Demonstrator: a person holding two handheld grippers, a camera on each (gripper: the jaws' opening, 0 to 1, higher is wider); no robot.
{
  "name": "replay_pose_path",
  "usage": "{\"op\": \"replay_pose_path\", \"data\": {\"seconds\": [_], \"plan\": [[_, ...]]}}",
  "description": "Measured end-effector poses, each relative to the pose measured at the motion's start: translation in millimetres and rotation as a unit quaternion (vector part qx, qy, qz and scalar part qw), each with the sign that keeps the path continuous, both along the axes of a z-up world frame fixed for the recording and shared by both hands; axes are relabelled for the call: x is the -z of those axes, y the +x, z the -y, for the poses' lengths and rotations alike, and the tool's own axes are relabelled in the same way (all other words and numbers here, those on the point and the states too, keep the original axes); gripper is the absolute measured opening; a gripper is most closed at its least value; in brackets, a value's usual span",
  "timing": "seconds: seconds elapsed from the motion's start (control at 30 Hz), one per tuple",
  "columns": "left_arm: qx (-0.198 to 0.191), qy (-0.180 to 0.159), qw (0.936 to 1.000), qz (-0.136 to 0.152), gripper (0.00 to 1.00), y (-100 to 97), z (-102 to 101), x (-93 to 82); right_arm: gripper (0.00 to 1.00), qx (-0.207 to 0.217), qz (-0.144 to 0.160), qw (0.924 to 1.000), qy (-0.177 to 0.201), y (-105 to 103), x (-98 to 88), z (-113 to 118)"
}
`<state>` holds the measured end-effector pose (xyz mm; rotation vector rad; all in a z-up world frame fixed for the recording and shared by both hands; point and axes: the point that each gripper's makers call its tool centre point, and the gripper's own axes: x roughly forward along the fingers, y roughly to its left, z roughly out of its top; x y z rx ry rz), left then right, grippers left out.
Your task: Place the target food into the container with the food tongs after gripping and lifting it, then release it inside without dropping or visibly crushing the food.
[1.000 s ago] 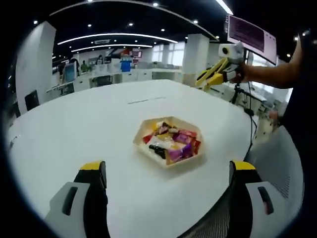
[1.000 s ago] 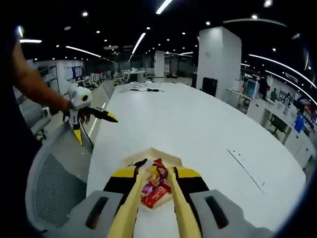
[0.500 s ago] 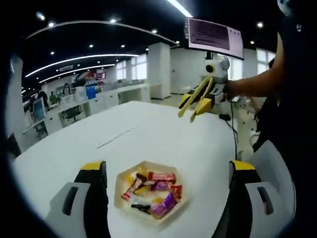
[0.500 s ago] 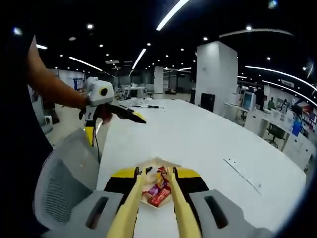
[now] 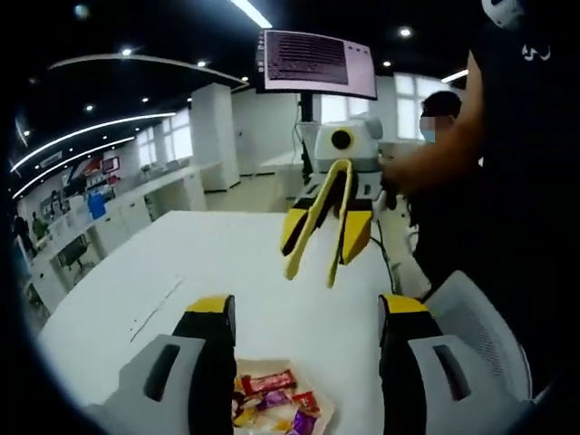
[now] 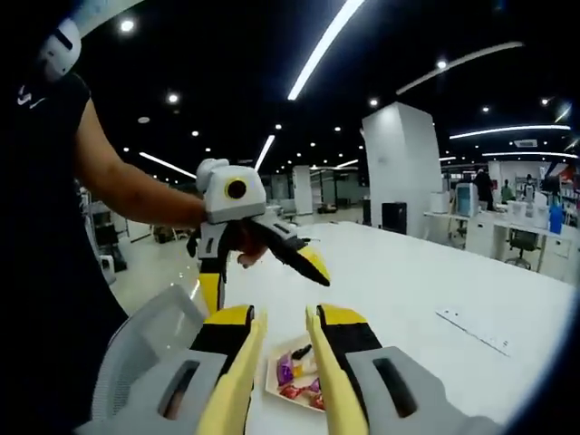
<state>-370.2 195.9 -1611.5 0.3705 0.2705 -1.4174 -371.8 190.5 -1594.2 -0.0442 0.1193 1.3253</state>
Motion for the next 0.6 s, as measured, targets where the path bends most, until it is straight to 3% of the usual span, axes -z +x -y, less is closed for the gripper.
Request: {"op": "replay_pose_path", "data": {"seconds": [0.07, 0.23, 0.33, 0.6], "plan": [[-0.001, 0.001, 1.0000, -0.005, 0.53, 1.9, 3.2, 1.5, 0.26, -0.006, 0.000, 1.0000, -0.004, -1.1, 1.8, -4.2], [0.009, 0.007, 0.9998, -0.014, 0.41, 1.6, 5.5, 3.5, 0.26, -0.015, 0.002, 0.9999, -0.005, -0.5, 4.5, -10.7], [0.013, -0.007, 0.9996, -0.022, 0.39, 2.1, 6.3, 0.3, 0.26, -0.021, 0.000, 0.9998, 0.001, -1.9, 2.7, -14.8], [0.025, 0.009, 0.9992, -0.031, 0.22, -2.8, 3.3, 6.5, 0.25, -0.028, -0.010, 0.9995, 0.013, -0.1, 6.8, -19.4]]}}
